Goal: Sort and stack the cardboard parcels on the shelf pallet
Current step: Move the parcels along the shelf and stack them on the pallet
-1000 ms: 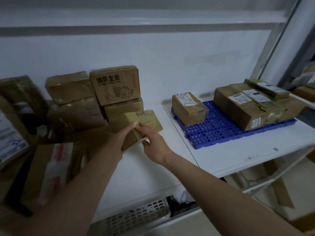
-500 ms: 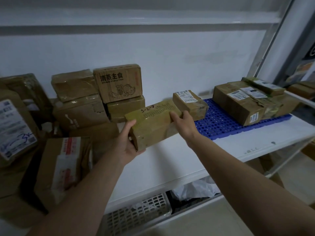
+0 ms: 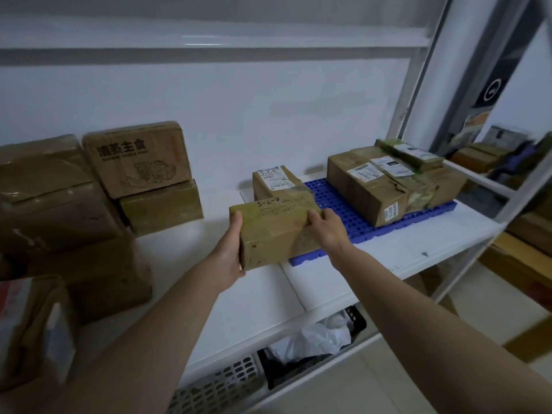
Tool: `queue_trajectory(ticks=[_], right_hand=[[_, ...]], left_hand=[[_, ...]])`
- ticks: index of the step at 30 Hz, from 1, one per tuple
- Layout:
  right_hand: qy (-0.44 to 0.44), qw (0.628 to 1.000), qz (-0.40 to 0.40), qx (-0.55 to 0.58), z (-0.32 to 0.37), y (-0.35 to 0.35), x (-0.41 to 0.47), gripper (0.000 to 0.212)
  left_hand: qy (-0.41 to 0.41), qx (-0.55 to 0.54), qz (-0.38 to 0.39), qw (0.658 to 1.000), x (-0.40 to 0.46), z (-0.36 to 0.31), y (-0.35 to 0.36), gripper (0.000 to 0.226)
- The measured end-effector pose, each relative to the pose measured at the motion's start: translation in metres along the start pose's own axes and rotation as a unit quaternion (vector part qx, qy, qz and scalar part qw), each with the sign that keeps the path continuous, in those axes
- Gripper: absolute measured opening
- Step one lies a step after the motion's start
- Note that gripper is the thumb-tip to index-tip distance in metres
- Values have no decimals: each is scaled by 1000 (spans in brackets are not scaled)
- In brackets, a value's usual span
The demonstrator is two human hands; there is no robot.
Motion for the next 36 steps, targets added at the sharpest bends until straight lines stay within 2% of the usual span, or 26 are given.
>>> queue_trajectory(ticks=[5,13,19,21,27,36], right_hand=[[-2,1000,-13,-27,-21,-45,60,35],[-2,997,46,-68,-49,-60,139,35],[7,992,93,-86,-70,-45,158,33],[7,991,99,-87,-73,-41,160,33],[-1,989,121,-88,-71,-34,163,31],[-35,984,121,-126,-69,-31,164,24]], left_hand=[[24,3,-13,1000,28,1,69,64],[19,-9,-63,998,76,5,125,65],[33,-6,-129,991,90,15,127,72],[31,-12,-142,989,94,18,124,68],[41,-13,-153,987,101,20,121,47],[51,-9,-169,984,109,17,117,49]])
Point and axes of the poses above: each hand's wrist, its own x-axis towards the middle knuckle, its own y-axis out of the palm, z = x × y, the point moved 8 cm from there along x, towards the middle knuckle, and after that the axes turned 11 degrees about -z, right-handed, at the moved point
